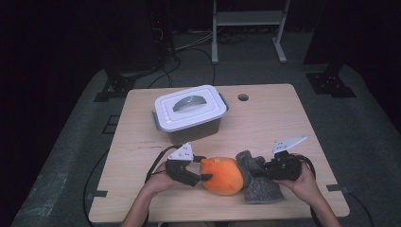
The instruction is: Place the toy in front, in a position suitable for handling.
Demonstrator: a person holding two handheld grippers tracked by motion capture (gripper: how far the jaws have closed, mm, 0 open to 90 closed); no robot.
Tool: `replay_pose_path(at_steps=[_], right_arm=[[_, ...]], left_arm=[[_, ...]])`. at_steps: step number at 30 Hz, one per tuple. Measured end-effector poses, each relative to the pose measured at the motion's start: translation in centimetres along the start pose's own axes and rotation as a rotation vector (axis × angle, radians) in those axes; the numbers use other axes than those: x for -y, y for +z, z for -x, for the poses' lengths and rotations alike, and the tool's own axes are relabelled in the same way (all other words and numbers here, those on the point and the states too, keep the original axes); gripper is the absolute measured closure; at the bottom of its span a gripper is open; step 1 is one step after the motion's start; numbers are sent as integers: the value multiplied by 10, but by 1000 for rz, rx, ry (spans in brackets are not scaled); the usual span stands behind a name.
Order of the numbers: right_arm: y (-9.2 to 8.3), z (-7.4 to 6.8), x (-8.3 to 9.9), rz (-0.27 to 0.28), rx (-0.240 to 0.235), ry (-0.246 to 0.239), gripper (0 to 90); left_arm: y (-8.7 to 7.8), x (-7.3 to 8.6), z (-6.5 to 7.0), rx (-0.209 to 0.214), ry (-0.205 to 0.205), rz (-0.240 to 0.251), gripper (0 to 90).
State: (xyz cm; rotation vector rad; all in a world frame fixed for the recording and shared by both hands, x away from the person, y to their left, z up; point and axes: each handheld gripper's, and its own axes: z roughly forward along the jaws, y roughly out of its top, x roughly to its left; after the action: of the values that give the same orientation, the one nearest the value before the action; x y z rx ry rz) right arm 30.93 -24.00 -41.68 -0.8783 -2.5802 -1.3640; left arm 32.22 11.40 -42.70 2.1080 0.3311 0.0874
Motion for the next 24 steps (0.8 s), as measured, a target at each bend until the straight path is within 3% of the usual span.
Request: replay_pose_path(at_steps=[3, 5, 8, 11, 13, 17, 19, 22, 24], right_arm=[[-2, -7, -6, 25, -19, -26, 743], [2, -8, -5, 0, -20, -34, 742], [13, -2, 3, -81, -36, -24, 732], [10, 1, 6, -106, -19, -12, 737], [3, 0, 4, -72, -10, -17, 741], [-8, -11, -10, 55, -20, -38, 742], [-6, -18, -16, 73, -30, -56, 740], [8, -24, -17, -3, -13, -92, 734], [17, -21, -12, -48, -32, -90, 733]], left_arm=[[0, -1, 0, -7, -4, 2, 321], [0, 0, 0, -13, -9, 5, 323], [0, -1, 0, -17, -6, 3, 324], [0, -1, 0, -23, -4, 2, 325], [0, 0, -2, -17, -17, 8, 326], [3, -1, 1, -3, -14, 10, 325], [5, -2, 3, 41, -3, -4, 302], [11, 0, 6, 101, 18, -55, 181], [15, 1, 7, 114, 22, -52, 138]])
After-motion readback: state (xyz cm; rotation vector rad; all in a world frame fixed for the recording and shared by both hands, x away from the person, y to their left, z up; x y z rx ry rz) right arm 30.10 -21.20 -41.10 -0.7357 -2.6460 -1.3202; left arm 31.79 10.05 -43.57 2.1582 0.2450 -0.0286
